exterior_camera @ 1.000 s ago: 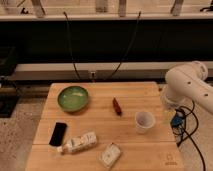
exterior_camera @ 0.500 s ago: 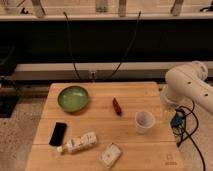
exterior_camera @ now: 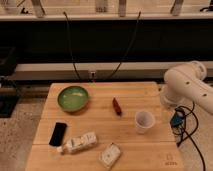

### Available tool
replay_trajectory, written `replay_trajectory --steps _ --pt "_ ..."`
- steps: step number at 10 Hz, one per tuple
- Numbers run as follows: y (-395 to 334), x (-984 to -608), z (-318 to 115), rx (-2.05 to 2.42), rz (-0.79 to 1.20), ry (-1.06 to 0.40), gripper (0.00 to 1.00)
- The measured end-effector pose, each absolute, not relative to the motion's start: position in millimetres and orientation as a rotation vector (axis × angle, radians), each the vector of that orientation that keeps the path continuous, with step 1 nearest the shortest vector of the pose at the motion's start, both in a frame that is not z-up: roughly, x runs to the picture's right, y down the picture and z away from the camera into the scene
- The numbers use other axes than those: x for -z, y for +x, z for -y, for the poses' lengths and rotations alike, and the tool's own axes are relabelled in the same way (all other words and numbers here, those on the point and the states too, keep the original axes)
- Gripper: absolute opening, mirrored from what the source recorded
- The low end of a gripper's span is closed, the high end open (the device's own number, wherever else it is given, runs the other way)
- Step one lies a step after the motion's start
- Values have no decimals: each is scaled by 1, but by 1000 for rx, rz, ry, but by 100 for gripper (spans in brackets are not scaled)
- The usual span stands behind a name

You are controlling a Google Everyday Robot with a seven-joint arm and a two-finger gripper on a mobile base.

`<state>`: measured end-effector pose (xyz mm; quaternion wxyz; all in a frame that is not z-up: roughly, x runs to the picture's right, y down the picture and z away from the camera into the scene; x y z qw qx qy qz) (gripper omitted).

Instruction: Pick up the ceramic bowl

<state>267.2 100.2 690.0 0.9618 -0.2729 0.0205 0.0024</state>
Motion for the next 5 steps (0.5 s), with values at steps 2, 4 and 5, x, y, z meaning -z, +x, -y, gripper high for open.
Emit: replay_trajectory --steps 2,4,5 --pt "236 -698 -92 43 -38 -536 80" --pt "214 -705 -83 97 -38 -515 80" --pt "206 -707 -81 120 -37 -507 80"
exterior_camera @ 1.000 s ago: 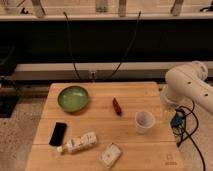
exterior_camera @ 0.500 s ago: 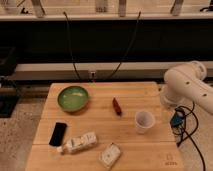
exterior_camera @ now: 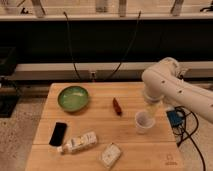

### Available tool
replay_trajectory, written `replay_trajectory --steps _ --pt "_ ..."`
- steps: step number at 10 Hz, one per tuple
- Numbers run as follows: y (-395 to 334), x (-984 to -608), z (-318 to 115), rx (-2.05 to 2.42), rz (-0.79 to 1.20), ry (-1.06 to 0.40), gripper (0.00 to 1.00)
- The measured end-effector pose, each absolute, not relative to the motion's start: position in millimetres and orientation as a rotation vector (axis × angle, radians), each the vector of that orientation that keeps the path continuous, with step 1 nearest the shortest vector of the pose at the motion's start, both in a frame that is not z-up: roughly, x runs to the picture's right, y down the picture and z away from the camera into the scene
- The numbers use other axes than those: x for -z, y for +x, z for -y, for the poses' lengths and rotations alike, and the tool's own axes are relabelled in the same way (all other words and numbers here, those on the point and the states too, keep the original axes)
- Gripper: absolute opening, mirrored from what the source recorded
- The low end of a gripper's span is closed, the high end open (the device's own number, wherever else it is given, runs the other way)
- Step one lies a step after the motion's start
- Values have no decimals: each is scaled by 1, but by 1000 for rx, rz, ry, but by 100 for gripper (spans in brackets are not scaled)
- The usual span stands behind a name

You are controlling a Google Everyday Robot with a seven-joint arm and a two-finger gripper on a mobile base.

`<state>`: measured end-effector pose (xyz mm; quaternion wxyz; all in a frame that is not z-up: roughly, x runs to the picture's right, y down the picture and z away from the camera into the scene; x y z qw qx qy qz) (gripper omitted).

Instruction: Pick up the ceramic bowl

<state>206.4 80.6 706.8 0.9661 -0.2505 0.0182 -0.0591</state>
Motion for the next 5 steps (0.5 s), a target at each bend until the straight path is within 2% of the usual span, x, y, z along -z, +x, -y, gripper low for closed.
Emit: replay_trajectory --steps 5 --pt "139 -722 -63 241 -25 -465 80"
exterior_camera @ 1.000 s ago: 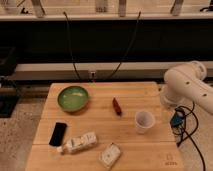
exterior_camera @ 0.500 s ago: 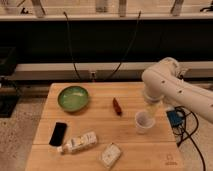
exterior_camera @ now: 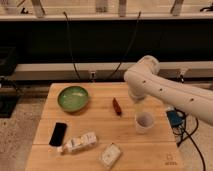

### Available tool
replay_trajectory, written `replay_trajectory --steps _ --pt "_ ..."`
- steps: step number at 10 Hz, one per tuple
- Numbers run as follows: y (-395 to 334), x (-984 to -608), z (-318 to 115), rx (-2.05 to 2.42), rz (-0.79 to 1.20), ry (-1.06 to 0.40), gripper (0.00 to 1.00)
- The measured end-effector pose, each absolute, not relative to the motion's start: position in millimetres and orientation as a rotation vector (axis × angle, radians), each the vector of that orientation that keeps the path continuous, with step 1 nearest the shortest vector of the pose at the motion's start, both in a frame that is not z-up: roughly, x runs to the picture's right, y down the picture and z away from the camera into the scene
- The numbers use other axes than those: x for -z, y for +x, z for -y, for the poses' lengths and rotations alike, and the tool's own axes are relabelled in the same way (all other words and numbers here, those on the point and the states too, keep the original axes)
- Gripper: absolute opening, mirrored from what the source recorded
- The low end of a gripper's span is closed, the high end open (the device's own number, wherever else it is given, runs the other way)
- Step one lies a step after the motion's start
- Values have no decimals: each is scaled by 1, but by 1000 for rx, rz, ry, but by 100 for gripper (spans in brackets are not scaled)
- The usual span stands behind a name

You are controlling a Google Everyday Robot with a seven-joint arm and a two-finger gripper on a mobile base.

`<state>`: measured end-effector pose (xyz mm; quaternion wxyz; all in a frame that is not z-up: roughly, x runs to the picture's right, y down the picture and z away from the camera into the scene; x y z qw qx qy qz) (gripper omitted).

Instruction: Pick up the ceramic bowl

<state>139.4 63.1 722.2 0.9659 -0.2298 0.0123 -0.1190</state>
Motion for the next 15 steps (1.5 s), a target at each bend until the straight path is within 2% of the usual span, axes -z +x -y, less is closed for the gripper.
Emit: replay_trajectory --steps 10,15 --pt "45 -754 -49 484 25 -412 80" --pt "20 -768 -48 554 51 -399 80"
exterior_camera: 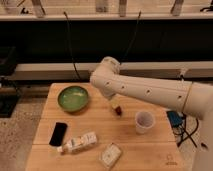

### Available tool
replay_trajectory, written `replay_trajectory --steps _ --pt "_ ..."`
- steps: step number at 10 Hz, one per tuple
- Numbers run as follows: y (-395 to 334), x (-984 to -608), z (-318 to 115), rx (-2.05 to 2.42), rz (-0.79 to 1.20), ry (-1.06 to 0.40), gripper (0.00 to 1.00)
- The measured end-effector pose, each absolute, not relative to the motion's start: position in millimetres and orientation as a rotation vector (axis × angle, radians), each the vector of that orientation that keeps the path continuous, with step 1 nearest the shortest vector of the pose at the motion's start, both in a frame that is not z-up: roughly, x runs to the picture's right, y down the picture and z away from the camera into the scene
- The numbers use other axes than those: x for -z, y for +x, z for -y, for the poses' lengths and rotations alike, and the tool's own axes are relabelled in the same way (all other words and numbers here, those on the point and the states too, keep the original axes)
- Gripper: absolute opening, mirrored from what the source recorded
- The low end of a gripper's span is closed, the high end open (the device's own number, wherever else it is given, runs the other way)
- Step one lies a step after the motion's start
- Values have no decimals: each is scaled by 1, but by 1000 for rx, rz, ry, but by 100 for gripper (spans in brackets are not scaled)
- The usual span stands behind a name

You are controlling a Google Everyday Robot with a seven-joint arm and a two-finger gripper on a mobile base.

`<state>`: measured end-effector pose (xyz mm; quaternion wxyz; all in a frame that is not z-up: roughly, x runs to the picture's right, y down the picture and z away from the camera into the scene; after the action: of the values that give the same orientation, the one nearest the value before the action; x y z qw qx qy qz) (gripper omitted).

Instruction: Pick up the ceramic bowl

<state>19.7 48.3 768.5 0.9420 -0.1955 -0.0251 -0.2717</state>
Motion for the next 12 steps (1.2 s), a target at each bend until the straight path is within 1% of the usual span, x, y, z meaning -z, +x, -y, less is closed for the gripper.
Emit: replay_trajectory --steps 12 --pt "-21 -808 -56 686 128 -396 80"
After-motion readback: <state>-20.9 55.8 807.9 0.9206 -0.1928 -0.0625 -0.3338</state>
